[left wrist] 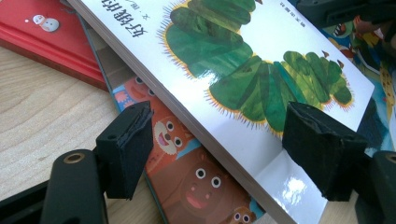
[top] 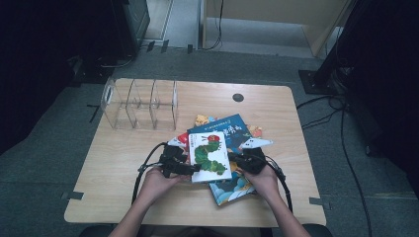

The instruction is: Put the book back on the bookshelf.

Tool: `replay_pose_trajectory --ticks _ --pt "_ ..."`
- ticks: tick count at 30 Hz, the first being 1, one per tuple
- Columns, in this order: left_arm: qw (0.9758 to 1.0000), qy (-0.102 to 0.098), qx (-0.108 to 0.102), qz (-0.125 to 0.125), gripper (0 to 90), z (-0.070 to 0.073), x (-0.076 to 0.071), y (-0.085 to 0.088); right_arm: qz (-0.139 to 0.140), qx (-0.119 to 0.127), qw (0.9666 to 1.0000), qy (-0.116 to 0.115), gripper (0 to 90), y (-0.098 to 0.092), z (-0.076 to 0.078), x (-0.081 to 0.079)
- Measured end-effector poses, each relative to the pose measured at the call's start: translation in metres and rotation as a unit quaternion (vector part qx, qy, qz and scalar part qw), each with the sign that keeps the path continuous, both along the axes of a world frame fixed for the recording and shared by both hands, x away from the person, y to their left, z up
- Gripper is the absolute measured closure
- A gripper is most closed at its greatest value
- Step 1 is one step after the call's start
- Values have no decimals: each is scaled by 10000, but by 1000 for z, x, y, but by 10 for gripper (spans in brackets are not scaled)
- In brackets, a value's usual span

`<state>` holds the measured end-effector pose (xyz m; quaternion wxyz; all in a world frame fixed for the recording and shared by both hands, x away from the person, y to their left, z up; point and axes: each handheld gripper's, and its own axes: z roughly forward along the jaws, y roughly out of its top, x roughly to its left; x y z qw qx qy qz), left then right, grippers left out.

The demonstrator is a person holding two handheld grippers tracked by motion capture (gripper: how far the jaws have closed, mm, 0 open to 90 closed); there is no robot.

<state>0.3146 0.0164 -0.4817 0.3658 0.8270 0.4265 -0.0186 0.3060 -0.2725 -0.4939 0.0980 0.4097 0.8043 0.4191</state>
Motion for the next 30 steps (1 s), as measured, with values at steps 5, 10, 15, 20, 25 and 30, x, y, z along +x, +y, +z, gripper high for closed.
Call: replay_pose_trajectory --ticks 5,10,15,20,25,30 --pt "9999 -6 -36 140 270 -1 2 -5 24 8 10000 -52 882 2 -1 -3" --pt "9997 82 16 244 272 1 4 -7 10 13 10000 -22 886 3 0 -4" --pt "9995 66 28 318 272 1 7 -5 90 -10 10000 -17 886 6 0 -7" --pt "9996 89 35 280 267 1 9 3 123 22 9999 -21 883 11 -1 -8" --pt "9979 562 -235 230 212 -6 17 10 132 16 9999 -27 884 12 -1 -8" --pt "9983 497 -256 185 190 -8 18 8 144 52 9999 17 889 18 -1 -6"
